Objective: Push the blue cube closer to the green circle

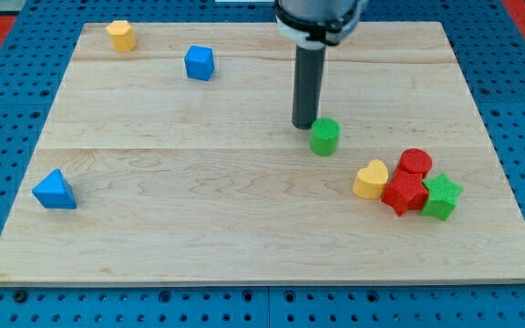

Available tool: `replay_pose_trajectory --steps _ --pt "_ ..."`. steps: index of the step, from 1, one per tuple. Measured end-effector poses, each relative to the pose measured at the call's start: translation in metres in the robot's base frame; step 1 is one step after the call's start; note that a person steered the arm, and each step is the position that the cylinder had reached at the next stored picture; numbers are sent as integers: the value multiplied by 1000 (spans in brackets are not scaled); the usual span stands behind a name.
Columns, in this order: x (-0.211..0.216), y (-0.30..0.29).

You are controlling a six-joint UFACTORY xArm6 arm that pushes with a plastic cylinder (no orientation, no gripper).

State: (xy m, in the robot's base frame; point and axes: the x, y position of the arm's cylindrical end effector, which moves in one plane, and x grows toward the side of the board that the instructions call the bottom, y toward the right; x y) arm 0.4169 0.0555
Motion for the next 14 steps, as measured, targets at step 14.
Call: replay_pose_trajectory --steps 14 --pt "-119 -137"
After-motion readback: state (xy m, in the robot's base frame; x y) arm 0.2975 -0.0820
